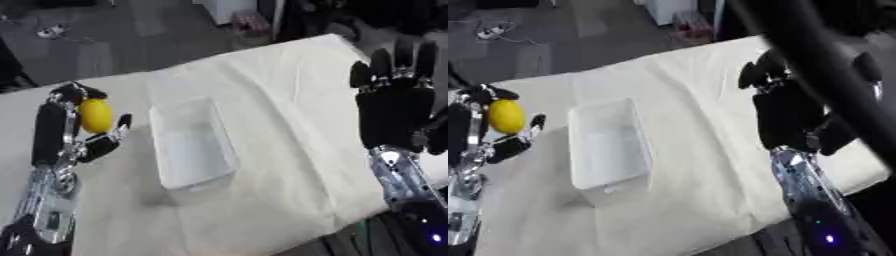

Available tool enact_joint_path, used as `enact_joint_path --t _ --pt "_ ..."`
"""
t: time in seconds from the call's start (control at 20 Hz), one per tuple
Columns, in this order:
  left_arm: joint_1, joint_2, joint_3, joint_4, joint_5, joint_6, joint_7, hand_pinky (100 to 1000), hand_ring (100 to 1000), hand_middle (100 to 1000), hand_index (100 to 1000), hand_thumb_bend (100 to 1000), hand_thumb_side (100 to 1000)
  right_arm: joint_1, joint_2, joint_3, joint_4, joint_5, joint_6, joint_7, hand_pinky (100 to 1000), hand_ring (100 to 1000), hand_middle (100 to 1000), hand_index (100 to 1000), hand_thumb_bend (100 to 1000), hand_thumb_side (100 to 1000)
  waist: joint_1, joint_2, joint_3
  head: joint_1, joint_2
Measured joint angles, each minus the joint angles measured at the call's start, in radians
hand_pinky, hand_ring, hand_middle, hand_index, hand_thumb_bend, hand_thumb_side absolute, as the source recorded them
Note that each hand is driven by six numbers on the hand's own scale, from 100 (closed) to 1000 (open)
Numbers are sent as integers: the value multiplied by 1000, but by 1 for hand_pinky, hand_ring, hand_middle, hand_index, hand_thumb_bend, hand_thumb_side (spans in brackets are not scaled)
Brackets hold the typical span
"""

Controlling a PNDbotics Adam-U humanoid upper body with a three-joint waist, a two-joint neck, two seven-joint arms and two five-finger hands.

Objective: Pick up objects on the table and place them in the box.

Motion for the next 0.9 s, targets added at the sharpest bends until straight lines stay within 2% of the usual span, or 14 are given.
enact_joint_path --t 0.25,0.3,0.35,0.4,0.55,0.7,0.75,0.8,0.9 --pt "-3 -27 -31 -3 286 -2 -77 100 100 100 116 197 100 0 0 0 0 0 0 0 507 571 613 700 194 1000 0 0 -3 0 0" --pt "-9 -31 -35 1 324 -2 -94 100 100 100 116 263 100 0 0 0 0 -1 0 0 507 571 613 699 194 1000 0 -1 -4 0 0" --pt "-15 -36 -38 6 353 -3 -109 100 100 100 116 196 100 0 0 0 0 -1 0 0 507 571 613 699 194 1000 0 -2 -5 0 0" --pt "-21 -42 -40 12 371 -4 -123 100 100 100 116 197 100 -1 0 0 0 -1 0 0 507 570 612 697 194 1000 0 -2 -7 0 0" --pt "-32 -64 -47 36 380 -7 -151 100 100 100 117 206 100 -3 0 0 0 -1 2 2 506 570 610 695 195 1000 0 -2 -10 0 0" --pt "-47 -84 -52 69 347 -12 -165 100 100 100 118 217 100 -3 0 1 0 -2 4 4 505 569 608 693 191 1000 1 -3 -13 0 0" --pt "-54 -89 -54 84 328 -14 -167 100 100 100 117 100 114 -4 0 1 0 -2 4 4 505 569 608 693 193 1000 1 -3 -14 0 0" --pt "-60 -95 -55 101 305 -16 -168 100 100 100 120 195 100 -4 0 1 0 -3 5 5 505 568 607 691 191 1000 1 -3 -15 0 0" --pt "-70 -106 -58 135 256 -21 -162 100 100 100 135 100 100 -6 0 1 0 -5 5 5 505 567 606 690 190 1000 1 -3 -19 0 0"
